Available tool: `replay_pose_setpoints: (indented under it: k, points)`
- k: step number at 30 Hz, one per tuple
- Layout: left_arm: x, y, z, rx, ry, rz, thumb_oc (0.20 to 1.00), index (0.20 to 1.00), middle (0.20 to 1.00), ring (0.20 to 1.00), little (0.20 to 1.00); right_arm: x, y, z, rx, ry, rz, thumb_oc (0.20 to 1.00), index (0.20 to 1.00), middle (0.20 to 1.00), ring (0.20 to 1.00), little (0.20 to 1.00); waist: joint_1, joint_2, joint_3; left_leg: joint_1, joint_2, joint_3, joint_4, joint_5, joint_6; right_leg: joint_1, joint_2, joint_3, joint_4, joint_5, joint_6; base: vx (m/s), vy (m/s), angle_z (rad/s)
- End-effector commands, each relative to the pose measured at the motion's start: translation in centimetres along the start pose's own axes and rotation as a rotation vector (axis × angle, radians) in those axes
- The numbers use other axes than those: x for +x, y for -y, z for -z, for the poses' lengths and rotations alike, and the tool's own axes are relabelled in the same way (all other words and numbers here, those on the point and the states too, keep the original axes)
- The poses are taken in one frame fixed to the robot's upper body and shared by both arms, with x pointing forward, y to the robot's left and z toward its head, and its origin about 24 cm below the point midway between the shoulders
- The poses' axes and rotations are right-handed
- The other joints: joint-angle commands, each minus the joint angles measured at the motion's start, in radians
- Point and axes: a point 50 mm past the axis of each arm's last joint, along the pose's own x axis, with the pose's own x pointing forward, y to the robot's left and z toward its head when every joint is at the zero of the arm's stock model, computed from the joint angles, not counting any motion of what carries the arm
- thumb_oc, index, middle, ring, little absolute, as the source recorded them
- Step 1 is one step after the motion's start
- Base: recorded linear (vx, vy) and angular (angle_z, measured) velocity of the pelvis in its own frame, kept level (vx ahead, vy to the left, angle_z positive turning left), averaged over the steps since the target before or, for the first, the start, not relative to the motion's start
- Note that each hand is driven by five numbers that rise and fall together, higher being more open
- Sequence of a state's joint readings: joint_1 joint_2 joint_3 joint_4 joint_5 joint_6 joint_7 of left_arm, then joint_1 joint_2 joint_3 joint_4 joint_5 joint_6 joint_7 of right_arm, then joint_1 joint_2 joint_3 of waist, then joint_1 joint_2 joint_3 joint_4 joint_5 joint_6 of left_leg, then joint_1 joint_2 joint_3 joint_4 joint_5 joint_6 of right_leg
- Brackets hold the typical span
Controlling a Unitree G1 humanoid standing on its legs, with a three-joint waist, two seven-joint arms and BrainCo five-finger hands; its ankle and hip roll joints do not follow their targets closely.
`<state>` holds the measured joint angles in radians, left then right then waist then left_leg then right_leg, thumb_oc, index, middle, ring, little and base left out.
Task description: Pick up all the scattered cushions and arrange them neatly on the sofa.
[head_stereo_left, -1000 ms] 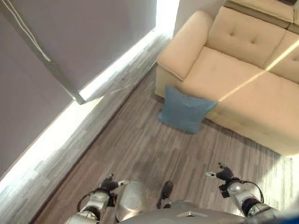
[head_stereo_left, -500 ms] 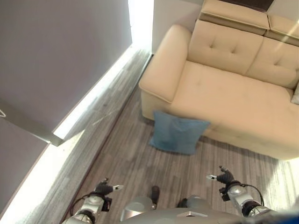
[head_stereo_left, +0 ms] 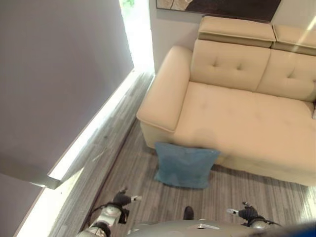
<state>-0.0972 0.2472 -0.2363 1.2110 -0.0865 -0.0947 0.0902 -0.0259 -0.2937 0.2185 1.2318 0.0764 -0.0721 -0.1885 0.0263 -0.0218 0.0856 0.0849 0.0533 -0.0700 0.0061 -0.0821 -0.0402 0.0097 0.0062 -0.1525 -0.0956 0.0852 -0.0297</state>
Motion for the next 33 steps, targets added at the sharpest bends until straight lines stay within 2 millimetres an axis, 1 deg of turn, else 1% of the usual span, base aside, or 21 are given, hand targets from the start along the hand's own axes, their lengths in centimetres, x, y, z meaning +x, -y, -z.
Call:
replay_pose_setpoints:
  k: [1, 3, 5, 6, 9, 10, 12, 14, 18, 19, 20, 21, 23, 24, 25, 26, 28, 29, 30, 31, 33]
  points:
    - [0.3, -1.5, -1.1, 0.063, 0.031, -0.036, 1.000, 1.000, 1.000, 1.000, 1.000, 0.4, 1.1, -1.9, 0.024, 0.060, 0.031, 1.000, 1.000, 1.000, 1.000, 1.000, 0.008, -0.035, 0.054, -0.052, -0.019, -0.002, 0.123, 0.029, -0.025, 0.008, -0.030, -0.027, 0.049, -0.088, 0.101, -0.09, -0.073, 0.16]
    - [0.3, -1.5, -1.3, 0.058, 0.036, -0.037, 1.000, 1.000, 1.000, 1.000, 1.000, 0.6, 1.5, -2.8, 0.032, 0.086, 0.048, 1.000, 1.000, 1.000, 1.000, 1.000, 0.022, -0.048, 0.089, -0.155, -0.031, 0.000, 0.277, 0.065, -0.024, 0.013, -0.040, -0.030, 0.050, -0.084, 0.088, -0.09, -0.067, 0.35]
    - [0.3, -1.5, -1.0, 0.042, 0.023, -0.043, 1.000, 1.000, 1.000, 1.000, 1.000, 0.7, 1.9, -3.5, 0.040, 0.104, 0.061, 1.000, 1.000, 1.000, 1.000, 1.000, 0.031, -0.055, 0.104, -0.220, -0.038, 0.010, 0.333, 0.060, -0.007, 0.014, -0.050, -0.035, 0.049, -0.088, 0.083, 0.00, -0.006, 0.56]
    - [0.2, -1.4, -0.2, 0.043, -0.004, -0.042, 1.000, 1.000, 1.000, 1.000, 1.000, 0.8, 2.3, -3.8, 0.035, 0.109, 0.075, 1.000, 1.000, 1.000, 1.000, 1.000, 0.035, -0.053, 0.102, -0.247, -0.043, 0.028, 0.273, 0.024, 0.002, 0.016, -0.058, -0.040, 0.045, -0.094, 0.092, 0.09, 0.077, 0.33]
    - [0.1, -1.4, 0.6, 0.049, -0.029, -0.040, 1.000, 1.000, 1.000, 1.000, 1.000, 0.8, 2.6, -4.1, 0.027, 0.122, 0.083, 1.000, 1.000, 1.000, 1.000, 1.000, 0.044, -0.041, 0.097, -0.258, -0.050, 0.030, 0.166, 0.063, -0.005, 0.028, -0.053, -0.036, 0.045, -0.104, 0.098, 0.12, 0.143, 0.10]
    - [-0.1, -1.5, 1.1, 0.042, -0.044, -0.044, 1.000, 1.000, 1.000, 1.000, 1.000, 0.8, 2.6, -4.6, 0.020, 0.133, 0.082, 1.000, 1.000, 1.000, 1.000, 1.000, 0.058, -0.031, 0.093, -0.272, -0.059, 0.008, 0.149, 0.083, -0.011, 0.030, -0.048, -0.015, 0.060, -0.118, 0.096, 0.10, 0.161, 0.27]
    - [-0.2, -1.5, 1.7, 0.043, -0.064, -0.043, 1.000, 1.000, 1.000, 1.000, 1.000, 0.8, 2.5, -4.4, -0.002, 0.132, 0.075, 1.000, 1.000, 1.000, 1.000, 1.000, 0.058, -0.027, 0.083, -0.244, -0.060, -0.007, 0.128, 0.081, -0.008, 0.038, -0.047, -0.006, 0.075, -0.130, 0.099, 0.16, 0.217, -0.19]
    - [-0.3, -1.6, 2.2, 0.046, -0.083, -0.044, 1.000, 1.000, 1.000, 1.000, 1.000, 0.8, 2.1, -4.5, -0.018, 0.135, 0.062, 1.000, 1.000, 1.000, 1.000, 1.000, 0.061, -0.031, 0.074, -0.227, -0.064, -0.010, 0.127, 0.068, 0.001, 0.043, -0.058, 0.004, 0.094, -0.135, 0.101, 0.18, 0.243, -0.59]
    - [-0.5, -2.2, 2.6, 0.025, -0.085, -0.053, 1.000, 1.000, 1.000, 1.000, 1.000, 0.7, 0.8, -5.7, -0.040, 0.180, 0.016, 1.000, 1.000, 1.000, 1.000, 1.000, 0.097, -0.042, 0.078, -0.193, -0.073, 0.025, 0.145, 0.017, 0.044, 0.012, -0.094, 0.016, 0.205, -0.145, 0.139, 0.10, 0.238, -0.35]
    - [-0.5, -2.2, 2.6, 0.025, -0.085, -0.053, 1.000, 1.000, 1.000, 1.000, 1.000, 0.7, 0.8, -5.7, -0.040, 0.180, 0.016, 1.000, 1.000, 1.000, 1.000, 1.000, 0.098, -0.043, 0.078, -0.193, -0.073, 0.026, 0.146, 0.016, 0.044, 0.011, -0.094, 0.018, 0.207, -0.146, 0.140, 0.03, 0.167, -0.62]
    - [-0.5, -2.6, 2.6, 0.023, -0.085, -0.062, 1.000, 1.000, 1.000, 1.000, 1.000, 0.6, 0.5, -6.6, -0.049, 0.210, 0.005, 1.000, 1.000, 1.000, 1.000, 1.000, 0.106, -0.041, 0.091, -0.183, -0.073, 0.039, 0.156, 0.002, 0.063, -0.035, -0.109, 0.016, 0.295, -0.125, 0.159, 0.02, 0.112, -0.69]
    - [-0.5, -2.6, 2.6, 0.023, -0.084, -0.062, 1.000, 1.000, 1.000, 1.000, 1.000, 0.6, 0.5, -6.6, -0.049, 0.210, 0.005, 1.000, 1.000, 1.000, 1.000, 1.000, 0.107, -0.041, 0.091, -0.184, -0.074, 0.040, 0.157, 0.001, 0.063, -0.037, -0.109, 0.018, 0.297, -0.126, 0.159, -0.01, 0.159, -0.56]
    - [-0.4, -3.1, 2.1, 0.028, -0.067, -0.077, 1.000, 1.000, 1.000, 1.000, 1.000, 0.5, 0.0, -8.2, -0.069, 0.262, -0.006, 1.000, 1.000, 1.000, 1.000, 1.000, 0.102, -0.027, 0.123, -0.180, -0.071, 0.043, 0.165, -0.009, 0.085, -0.125, -0.120, 0.015, 0.429, -0.091, 0.179, -0.03, 0.148, -0.50]
    - [-0.4, -3.1, 2.2, 0.027, -0.069, -0.077, 1.000, 1.000, 1.000, 1.000, 1.000, 0.5, -0.1, -8.2, -0.079, 0.268, -0.008, 1.000, 1.000, 1.000, 1.000, 1.000, 0.104, -0.027, 0.123, -0.168, -0.074, 0.043, 0.160, -0.014, 0.088, -0.139, -0.129, 0.000, 0.424, -0.093, 0.175, 0.18, 0.075, -0.47]
    - [-0.5, -3.2, 2.5, 0.007, -0.077, -0.091, 1.000, 1.000, 1.000, 1.000, 1.000, 0.4, -0.4, -8.4, -0.109, 0.276, -0.016, 1.000, 1.000, 1.000, 1.000, 1.000, 0.109, -0.030, 0.123, -0.132, -0.069, 0.035, 0.124, -0.024, 0.086, -0.158, -0.149, -0.042, 0.323, -0.069, 0.167, 0.21, -0.008, -0.43]
    - [-0.5, -3.2, 2.5, 0.007, -0.077, -0.091, 1.000, 1.000, 1.000, 1.000, 1.000, 0.4, -0.4, -8.4, -0.109, 0.276, -0.015, 1.000, 1.000, 1.000, 1.000, 1.000, 0.109, -0.029, 0.124, -0.129, -0.068, 0.034, 0.123, -0.024, 0.086, -0.155, -0.148, -0.043, 0.321, -0.068, 0.166, 0.24, -0.077, -0.27]
    - [-0.4, -3.5, 2.1, -0.008, -0.069, -0.108, 1.000, 1.000, 1.000, 1.000, 1.000, 0.5, -0.4, -8.2, -0.133, 0.267, -0.015, 1.000, 1.000, 1.000, 1.000, 1.000, 0.092, -0.041, 0.129, -0.097, -0.068, 0.004, 0.089, -0.029, 0.071, -0.185, -0.142, -0.006, 0.190, -0.033, 0.171, 0.31, -0.142, -0.08]
    - [-0.3, -3.5, 1.7, -0.002, -0.057, -0.115, 1.000, 1.000, 1.000, 1.000, 1.000, 0.5, -0.5, -7.7, -0.123, 0.256, -0.018, 1.000, 1.000, 1.000, 1.000, 1.000, 0.082, -0.052, 0.122, -0.089, -0.064, -0.020, 0.083, -0.036, 0.056, -0.167, -0.127, 0.016, 0.161, -0.029, 0.171, 0.42, -0.214, 0.62]
    - [-0.2, -3.4, 1.6, -0.002, -0.054, -0.113, 1.000, 1.000, 1.000, 1.000, 1.000, 0.5, -0.5, -7.0, -0.121, 0.237, -0.014, 1.000, 1.000, 1.000, 1.000, 1.000, 0.076, -0.055, 0.114, -0.080, -0.048, -0.032, 0.086, -0.040, 0.038, -0.156, -0.122, 0.008, 0.158, -0.037, 0.162, 0.41, -0.309, 1.38]
    - [-0.1, -3.4, 0.8, -0.002, -0.029, -0.112, 1.000, 1.000, 1.000, 1.000, 1.000, 0.4, -0.4, -6.5, -0.100, 0.227, -0.011, 1.000, 1.000, 1.000, 1.000, 1.000, 0.066, -0.060, 0.116, -0.106, -0.019, -0.044, 0.144, -0.030, 0.001, -0.125, -0.123, -0.039, 0.149, -0.048, 0.145, 0.24, -0.276, 1.63]
    - [0.2, -3.1, -0.5, -0.013, 0.014, -0.107, 1.000, 1.000, 1.000, 1.000, 1.000, 0.5, 0.4, -7.4, -0.072, 0.249, 0.016, 1.000, 1.000, 1.000, 1.000, 1.000, 0.066, -0.069, 0.145, -0.217, 0.008, -0.042, 0.311, 0.017, -0.014, -0.090, -0.120, -0.070, 0.132, -0.063, 0.120, 0.09, -0.206, 1.55]
